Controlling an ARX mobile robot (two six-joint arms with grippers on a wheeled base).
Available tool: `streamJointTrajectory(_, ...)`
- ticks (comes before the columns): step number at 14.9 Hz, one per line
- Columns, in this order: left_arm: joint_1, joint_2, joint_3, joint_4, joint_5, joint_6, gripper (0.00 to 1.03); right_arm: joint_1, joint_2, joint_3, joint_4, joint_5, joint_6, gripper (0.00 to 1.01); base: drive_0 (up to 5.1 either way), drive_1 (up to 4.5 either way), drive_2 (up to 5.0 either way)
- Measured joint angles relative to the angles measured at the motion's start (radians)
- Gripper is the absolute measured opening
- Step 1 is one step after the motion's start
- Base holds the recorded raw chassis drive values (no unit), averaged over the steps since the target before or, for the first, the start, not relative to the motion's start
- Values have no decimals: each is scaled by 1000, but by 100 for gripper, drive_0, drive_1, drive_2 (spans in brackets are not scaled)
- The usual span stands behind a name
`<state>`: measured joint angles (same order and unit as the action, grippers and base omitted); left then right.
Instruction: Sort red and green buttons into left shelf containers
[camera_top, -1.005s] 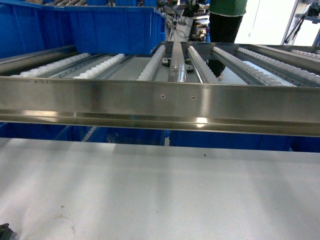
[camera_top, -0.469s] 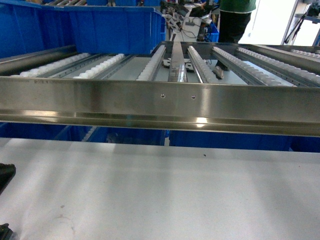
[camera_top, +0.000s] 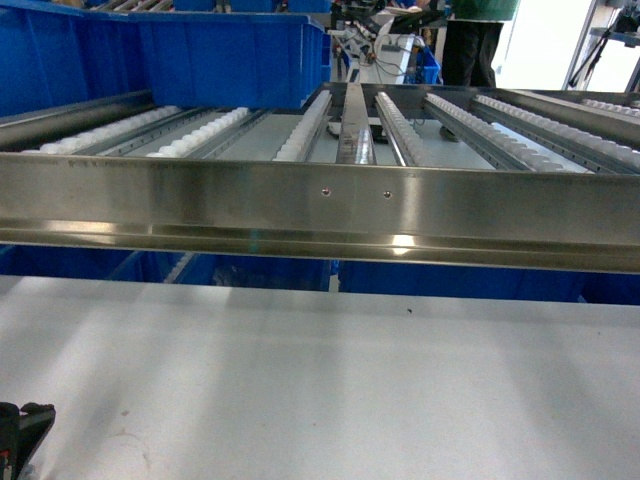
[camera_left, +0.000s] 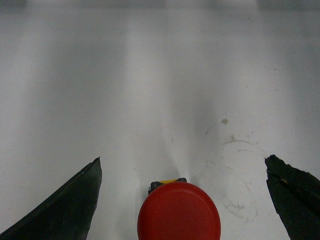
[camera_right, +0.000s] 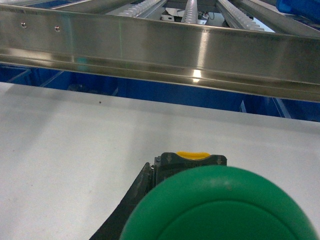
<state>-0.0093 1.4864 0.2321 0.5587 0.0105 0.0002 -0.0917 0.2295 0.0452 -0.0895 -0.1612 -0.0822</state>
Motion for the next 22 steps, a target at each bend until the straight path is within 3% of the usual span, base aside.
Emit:
streamJointTrajectory(5,44,136,-46,119,13,-13,98,0,0,0,0,0,0,27,0,0,0)
streamJointTrajectory(17,92,195,-69,217,56,-21,98,0,0,0,0,0,0,27,0,0,0)
streamJointTrajectory(18,137,222,-76,296,124,-23,98,0,0,0,0,0,0,27,0,0,0)
streamJointTrajectory(19,105,232,-90,319,126,-19,98,0,0,0,0,0,0,27,0,0,0)
streamJointTrajectory(20,91,276,-106,352,93,22,98,0,0,0,0,0,0,27,0,0,0)
streamJointTrajectory(21,107,289,-109,372,99,35,98,0,0,0,0,0,0,27,0,0,0)
streamJointTrajectory(22,111,291,-106,389,107,42,90,0,0,0,0,0,0,27,0,0,0)
